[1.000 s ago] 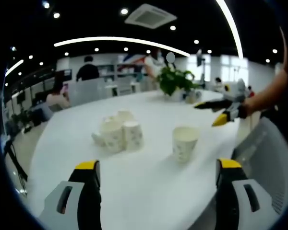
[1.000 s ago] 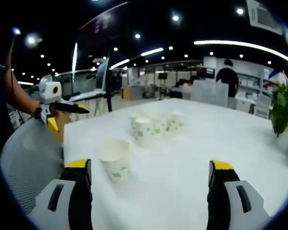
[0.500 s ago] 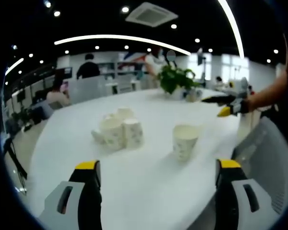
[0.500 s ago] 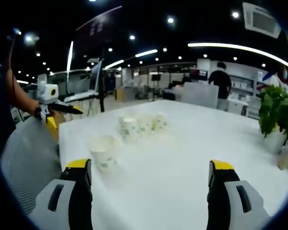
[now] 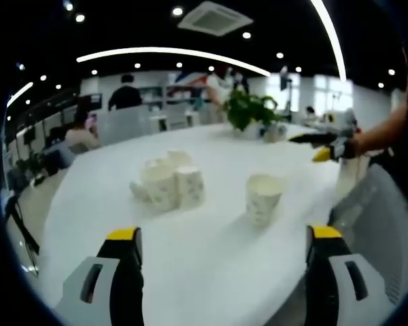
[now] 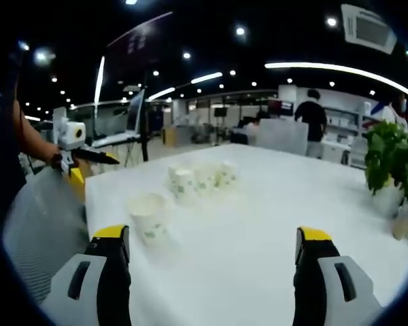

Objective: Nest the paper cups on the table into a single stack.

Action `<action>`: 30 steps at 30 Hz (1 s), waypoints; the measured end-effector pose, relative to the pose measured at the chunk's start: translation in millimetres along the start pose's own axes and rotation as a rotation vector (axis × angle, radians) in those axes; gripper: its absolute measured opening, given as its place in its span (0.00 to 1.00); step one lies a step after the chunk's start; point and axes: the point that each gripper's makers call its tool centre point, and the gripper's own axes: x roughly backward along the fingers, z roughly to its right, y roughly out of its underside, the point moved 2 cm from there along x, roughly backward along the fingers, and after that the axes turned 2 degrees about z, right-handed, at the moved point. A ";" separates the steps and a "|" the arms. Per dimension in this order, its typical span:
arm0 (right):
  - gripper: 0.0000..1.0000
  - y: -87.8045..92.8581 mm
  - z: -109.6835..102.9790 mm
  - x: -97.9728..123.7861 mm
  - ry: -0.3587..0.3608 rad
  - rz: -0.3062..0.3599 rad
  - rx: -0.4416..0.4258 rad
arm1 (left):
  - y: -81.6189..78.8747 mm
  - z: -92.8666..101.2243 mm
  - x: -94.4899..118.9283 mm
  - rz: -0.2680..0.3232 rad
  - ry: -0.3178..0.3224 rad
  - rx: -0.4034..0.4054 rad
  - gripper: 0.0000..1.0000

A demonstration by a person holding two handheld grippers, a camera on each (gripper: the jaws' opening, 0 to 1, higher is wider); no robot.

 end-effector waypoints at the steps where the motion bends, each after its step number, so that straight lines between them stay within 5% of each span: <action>1: 1.00 -0.5 -0.2 0.2 -0.001 -0.001 0.000 | -0.2 -3.2 0.4 0.001 -0.004 -0.008 1.00; 11: 1.00 -0.7 2.3 0.5 0.001 -0.013 -0.012 | -4.9 -23.9 -6.1 -0.009 -0.024 -0.034 0.99; 14: 1.00 -2.9 2.7 1.2 0.005 -0.007 -0.005 | 3.2 -32.5 -10.3 -0.053 -0.048 -0.042 0.90; 24: 1.00 -2.4 6.8 1.1 0.020 -0.005 -0.008 | -3.5 -47.4 -27.4 -0.022 -0.054 0.005 0.99; 26: 1.00 -2.1 6.3 0.6 0.019 -0.007 -0.009 | -14.7 -52.5 -32.8 0.055 -0.055 -0.033 1.00; 30: 1.00 -2.4 4.5 -0.2 0.017 -0.006 -0.012 | -18.0 -59.5 -40.5 0.065 -0.052 -0.010 1.00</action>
